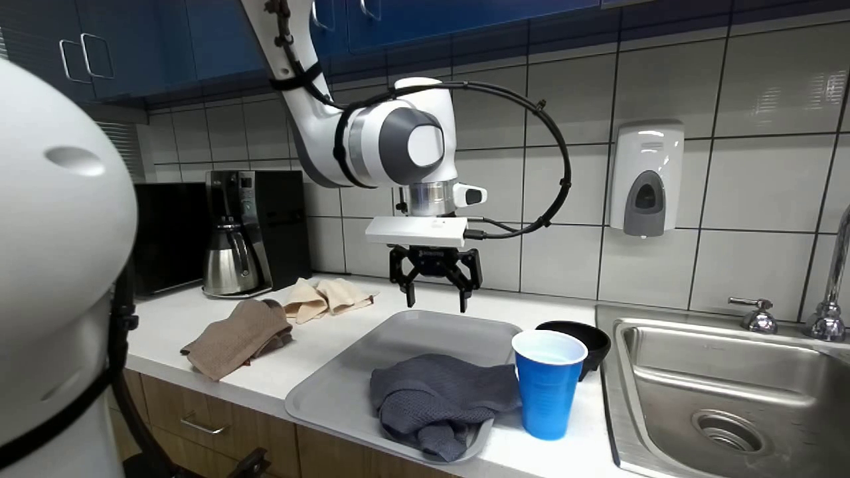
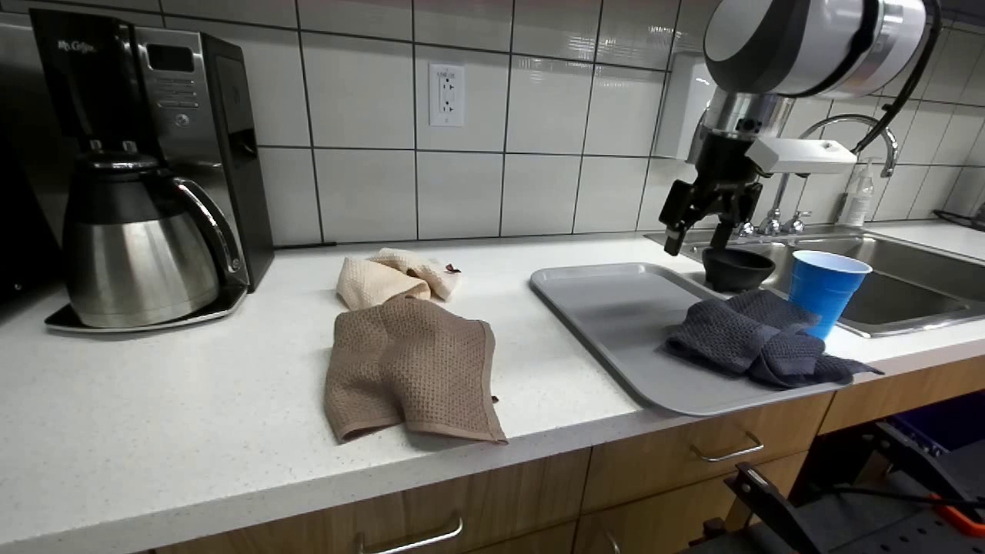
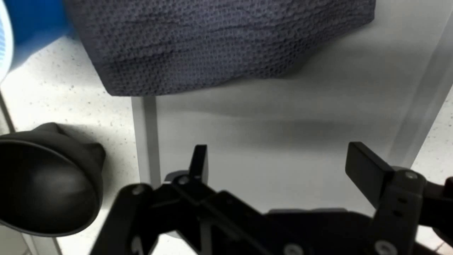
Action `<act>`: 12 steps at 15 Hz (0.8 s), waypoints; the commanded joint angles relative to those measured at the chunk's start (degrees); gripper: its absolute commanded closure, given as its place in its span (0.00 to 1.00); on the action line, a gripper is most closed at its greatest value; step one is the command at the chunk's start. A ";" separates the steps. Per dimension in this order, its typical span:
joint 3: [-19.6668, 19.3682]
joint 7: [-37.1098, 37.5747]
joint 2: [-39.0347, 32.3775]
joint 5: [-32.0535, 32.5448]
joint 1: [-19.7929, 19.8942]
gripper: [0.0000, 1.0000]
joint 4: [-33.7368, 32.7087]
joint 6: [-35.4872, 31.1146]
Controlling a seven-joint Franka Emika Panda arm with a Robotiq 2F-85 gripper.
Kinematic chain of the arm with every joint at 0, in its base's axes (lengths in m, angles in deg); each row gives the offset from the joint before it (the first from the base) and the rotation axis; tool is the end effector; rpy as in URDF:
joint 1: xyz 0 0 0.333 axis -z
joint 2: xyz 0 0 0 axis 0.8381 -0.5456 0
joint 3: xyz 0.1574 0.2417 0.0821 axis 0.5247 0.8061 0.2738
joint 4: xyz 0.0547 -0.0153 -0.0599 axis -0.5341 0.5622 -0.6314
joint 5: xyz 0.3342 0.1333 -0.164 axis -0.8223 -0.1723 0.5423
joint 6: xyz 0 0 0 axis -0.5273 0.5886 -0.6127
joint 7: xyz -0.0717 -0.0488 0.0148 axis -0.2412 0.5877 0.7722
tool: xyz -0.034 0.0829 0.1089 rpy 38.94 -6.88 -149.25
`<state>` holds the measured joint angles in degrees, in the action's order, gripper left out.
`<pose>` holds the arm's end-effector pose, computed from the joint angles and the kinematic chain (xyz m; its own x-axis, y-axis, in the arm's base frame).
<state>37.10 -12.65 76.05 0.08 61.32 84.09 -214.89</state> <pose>0.4546 -0.0670 0.2290 0.9806 0.1256 0.1508 0.1230 -0.9921 0.0259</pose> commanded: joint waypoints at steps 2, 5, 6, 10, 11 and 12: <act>-0.07 6.27 2.75 5.27 0.13 0.00 2.52 1.92; 0.10 9.43 2.60 7.82 0.09 0.00 3.00 2.39; 0.14 10.27 2.46 8.49 0.07 0.00 3.11 2.59; 0.42 12.72 1.70 10.18 -0.21 0.00 3.33 3.37; 0.49 13.07 1.51 10.33 -0.30 0.00 3.32 3.62; 0.57 13.38 1.26 10.46 -0.40 0.00 3.36 3.74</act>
<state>37.22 -2.37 76.21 8.61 61.18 86.75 -213.10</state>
